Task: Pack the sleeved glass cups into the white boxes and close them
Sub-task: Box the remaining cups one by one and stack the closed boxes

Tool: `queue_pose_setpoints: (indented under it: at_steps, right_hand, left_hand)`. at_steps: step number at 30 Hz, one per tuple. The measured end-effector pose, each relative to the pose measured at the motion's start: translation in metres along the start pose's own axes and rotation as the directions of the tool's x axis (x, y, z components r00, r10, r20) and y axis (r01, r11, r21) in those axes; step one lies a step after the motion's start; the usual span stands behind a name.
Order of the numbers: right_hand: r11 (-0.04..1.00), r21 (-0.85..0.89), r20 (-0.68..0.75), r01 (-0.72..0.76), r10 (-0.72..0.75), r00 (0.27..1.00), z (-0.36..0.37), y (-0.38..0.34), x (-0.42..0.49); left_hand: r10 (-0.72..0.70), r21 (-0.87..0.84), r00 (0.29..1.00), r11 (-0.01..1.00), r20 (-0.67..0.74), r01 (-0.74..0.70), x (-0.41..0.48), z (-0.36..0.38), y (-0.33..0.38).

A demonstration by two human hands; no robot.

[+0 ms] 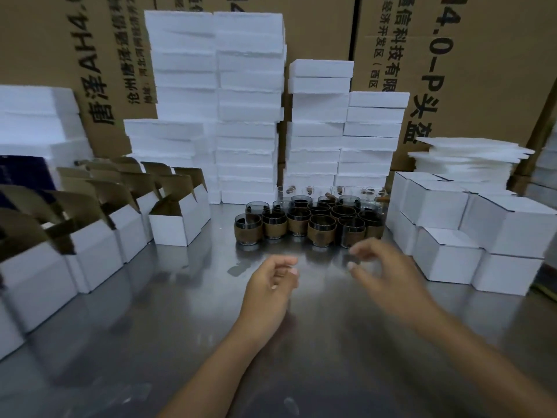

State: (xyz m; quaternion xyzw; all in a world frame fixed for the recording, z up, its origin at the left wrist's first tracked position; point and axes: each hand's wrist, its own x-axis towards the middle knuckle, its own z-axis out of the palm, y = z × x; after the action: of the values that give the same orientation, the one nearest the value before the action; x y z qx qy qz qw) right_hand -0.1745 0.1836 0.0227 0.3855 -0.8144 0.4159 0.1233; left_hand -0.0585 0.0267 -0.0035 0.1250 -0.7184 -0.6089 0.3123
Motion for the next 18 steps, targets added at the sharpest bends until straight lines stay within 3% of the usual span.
queue_pose_setpoints:
  at_steps: [4,11,18]
  right_hand:
    - [0.99,0.089,0.053,-0.107,0.103,0.993,0.041,0.01,-0.013]
    - [0.992,0.102,-0.067,-0.076,0.083,0.994,0.039,0.018,-0.012]
    - [0.999,-0.036,-0.071,-0.001,-0.002,0.997,0.042,0.021,-0.01]
  left_hand:
    - [0.035,0.042,0.997,0.999,-0.072,-0.032,0.0,-0.008,-0.002]
    - [0.031,0.15,0.972,0.989,-0.232,0.004,0.047,-0.05,-0.011]
    - [0.018,0.405,0.881,0.893,-0.472,0.199,0.104,-0.13,-0.028]
